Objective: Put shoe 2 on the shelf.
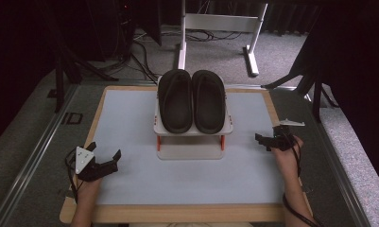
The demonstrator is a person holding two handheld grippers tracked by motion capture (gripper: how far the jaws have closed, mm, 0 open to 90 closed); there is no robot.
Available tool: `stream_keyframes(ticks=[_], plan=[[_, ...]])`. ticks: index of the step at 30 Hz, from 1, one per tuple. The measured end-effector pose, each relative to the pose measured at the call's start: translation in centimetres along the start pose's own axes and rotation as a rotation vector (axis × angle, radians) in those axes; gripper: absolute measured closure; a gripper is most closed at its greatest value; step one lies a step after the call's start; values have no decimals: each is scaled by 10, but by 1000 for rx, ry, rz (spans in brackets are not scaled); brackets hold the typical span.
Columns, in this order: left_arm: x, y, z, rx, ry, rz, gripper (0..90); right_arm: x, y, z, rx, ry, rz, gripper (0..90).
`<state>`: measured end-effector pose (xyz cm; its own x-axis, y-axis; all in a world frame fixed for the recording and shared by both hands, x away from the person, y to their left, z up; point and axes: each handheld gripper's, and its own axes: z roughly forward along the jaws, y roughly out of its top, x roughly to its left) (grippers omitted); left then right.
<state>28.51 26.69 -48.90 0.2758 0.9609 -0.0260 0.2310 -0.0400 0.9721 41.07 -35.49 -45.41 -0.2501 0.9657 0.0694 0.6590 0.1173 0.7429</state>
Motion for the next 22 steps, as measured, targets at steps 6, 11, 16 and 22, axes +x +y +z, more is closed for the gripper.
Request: stream_keyframes(ticks=[6, 11, 16, 22], plan=[[0, 0, 0, -2, 0, -2, 2, -4, -15, -3, -27, -17, 18, 122], [0, 0, 0, -3, 0, -1, 2, -6, -23, -5, -44, -40, 3, 122], [0, 0, 0, -2, 0, -3, 2, -9, -29, -3, -39, -48, 10, 123], [0, 0, 0, -3, 0, -4, 2, -9, -32, 2, -23, -43, -6, 129]])
